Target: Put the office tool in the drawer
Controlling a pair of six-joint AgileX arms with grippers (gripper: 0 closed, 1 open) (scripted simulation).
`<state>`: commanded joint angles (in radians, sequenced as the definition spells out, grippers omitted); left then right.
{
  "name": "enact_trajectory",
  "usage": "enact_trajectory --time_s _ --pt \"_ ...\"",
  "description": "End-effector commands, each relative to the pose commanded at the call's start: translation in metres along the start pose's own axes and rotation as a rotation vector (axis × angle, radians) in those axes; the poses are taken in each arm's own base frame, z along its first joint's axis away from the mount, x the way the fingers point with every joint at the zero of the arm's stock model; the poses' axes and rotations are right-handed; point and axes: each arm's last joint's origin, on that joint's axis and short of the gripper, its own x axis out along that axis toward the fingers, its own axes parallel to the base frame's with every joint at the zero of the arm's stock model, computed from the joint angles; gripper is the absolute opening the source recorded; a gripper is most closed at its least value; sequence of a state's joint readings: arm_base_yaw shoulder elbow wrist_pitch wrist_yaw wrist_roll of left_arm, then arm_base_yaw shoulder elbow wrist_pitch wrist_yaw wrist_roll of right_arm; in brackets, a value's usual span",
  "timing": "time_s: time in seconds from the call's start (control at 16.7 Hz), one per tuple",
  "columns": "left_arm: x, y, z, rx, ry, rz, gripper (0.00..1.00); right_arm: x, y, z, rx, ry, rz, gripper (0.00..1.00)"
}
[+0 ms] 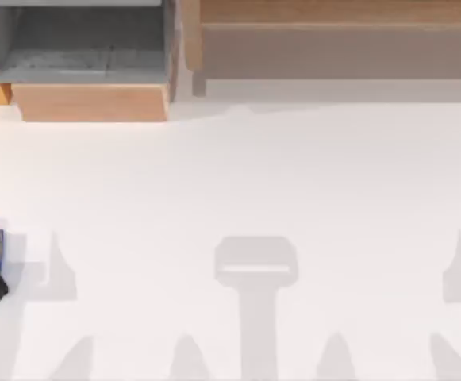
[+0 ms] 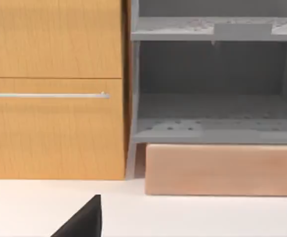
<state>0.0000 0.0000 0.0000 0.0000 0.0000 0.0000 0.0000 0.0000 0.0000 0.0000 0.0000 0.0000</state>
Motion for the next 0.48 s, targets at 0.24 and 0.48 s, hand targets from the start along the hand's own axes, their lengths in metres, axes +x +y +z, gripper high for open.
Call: enact_trajectory --time_s 0.24,0.48 --pt "0.001 0.0 0.004 0.015 0.0 -0.007 1.0 0.0 0.0 0.0 0.0 0.0 0.0 1.0" --pt "0.01 -0.001 0.03 0.113 -0.013 -0.043 1.0 0.0 0.0 0.0 0.0 0.0 0.0 1.0"
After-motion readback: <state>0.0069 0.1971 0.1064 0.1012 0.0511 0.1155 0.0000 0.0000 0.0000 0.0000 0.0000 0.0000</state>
